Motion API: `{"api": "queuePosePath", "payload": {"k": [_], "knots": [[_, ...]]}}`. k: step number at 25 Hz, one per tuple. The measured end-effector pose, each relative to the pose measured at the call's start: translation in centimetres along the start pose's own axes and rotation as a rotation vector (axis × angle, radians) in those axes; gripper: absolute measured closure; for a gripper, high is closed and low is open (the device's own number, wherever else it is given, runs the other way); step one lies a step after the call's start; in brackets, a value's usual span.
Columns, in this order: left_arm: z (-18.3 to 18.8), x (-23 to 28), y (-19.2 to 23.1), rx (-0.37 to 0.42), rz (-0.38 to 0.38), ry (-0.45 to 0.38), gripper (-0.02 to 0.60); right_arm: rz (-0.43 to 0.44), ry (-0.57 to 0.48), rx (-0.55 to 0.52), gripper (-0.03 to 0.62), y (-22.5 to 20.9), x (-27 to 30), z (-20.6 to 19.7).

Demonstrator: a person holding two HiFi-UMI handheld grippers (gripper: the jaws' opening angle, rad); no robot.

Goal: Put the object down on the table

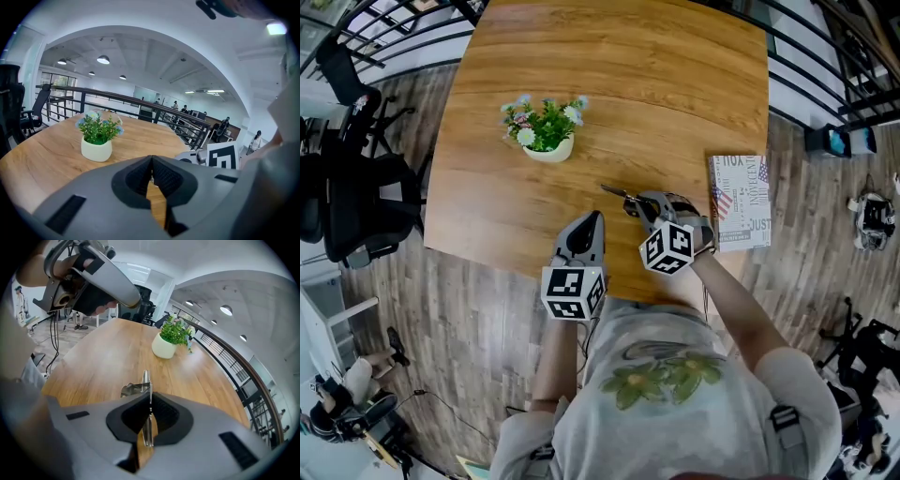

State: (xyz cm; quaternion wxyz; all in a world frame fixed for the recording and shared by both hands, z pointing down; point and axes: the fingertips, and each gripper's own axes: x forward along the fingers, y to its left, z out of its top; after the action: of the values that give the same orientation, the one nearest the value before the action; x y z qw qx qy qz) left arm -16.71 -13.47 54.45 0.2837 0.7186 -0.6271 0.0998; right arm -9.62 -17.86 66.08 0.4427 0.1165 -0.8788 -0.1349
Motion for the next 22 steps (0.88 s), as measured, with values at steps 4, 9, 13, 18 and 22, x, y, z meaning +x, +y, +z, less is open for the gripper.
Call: {"api": "queuePosePath", "payload": {"k": [4,9,13,18,22], "knots": [[-0.1,0.2,0.0,-0.001,-0.005,0.004,0.566,0.009,0.019,-0.010,0.579,0.5,0.6,-0.5],[-0.1,0.3,0.2,-0.003,-0.007,0.005,0.566,0.004,0.031,-0.045,0.579,0.9,1.1,-0.6],[-0.2,0.5,0.0,-0.004,-0.010,0.006,0.566,-0.003,0.024,-0.061,0.577,1.2,1.2,-0.5],[-0.4,0.6,-0.1,-0.005,-0.016,0.008,0.566,-0.002,0.022,-0.076,0.569,1.6,1.6,-0.5],[-0.4,0.5,0.1,-0.006,-0.019,0.011,0.566,0.013,0.032,-0.091,0.551,2.3,1.8,-0.6]]}}
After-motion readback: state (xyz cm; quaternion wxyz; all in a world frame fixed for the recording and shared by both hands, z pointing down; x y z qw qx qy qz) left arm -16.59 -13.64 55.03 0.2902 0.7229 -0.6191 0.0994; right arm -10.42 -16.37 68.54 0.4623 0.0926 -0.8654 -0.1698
